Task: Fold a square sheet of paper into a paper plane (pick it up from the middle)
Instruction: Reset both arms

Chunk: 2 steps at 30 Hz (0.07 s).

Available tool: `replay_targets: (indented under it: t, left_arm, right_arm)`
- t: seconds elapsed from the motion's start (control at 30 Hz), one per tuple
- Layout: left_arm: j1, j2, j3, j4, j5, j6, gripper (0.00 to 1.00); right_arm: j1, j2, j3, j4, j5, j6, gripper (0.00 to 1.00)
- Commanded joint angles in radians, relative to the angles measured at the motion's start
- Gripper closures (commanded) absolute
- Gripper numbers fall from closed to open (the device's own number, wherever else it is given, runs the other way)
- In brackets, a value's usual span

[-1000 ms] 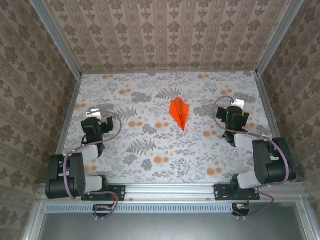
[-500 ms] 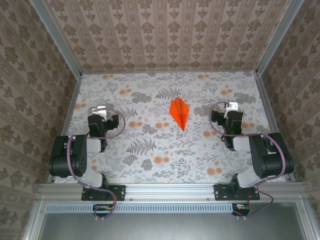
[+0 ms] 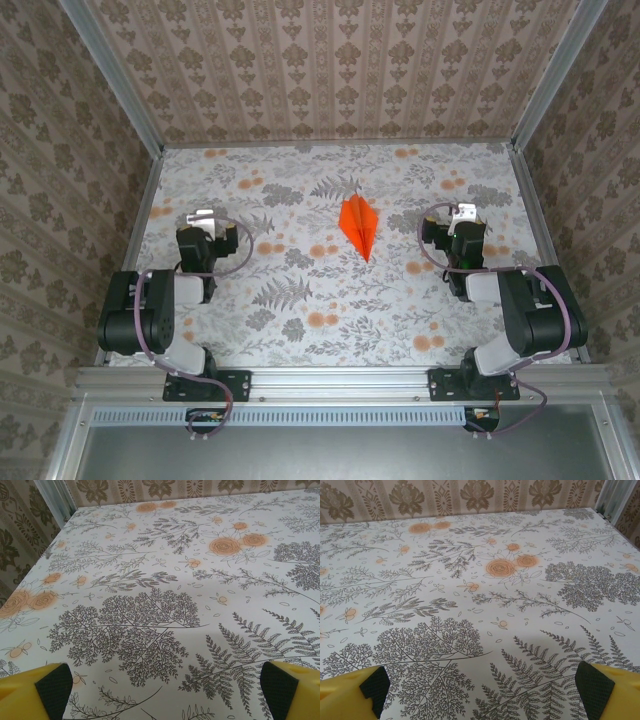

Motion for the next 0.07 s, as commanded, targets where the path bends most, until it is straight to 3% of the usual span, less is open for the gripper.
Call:
replay_targets:
  t: [0.0,0.03]
  left_arm:
    - [0.001,0.004,0.025,-0.003,0.000,0.022,0.00]
    - [0.002,0.004,0.025,-0.003,-0.001,0.021,0.00]
  right_arm:
    - [-0.003,0.008,-0.006,0.044,-0.021,-0.017,0.00]
    - [-0.005,0.005,-0.018,0.060,-0.063,-0.029,0.00]
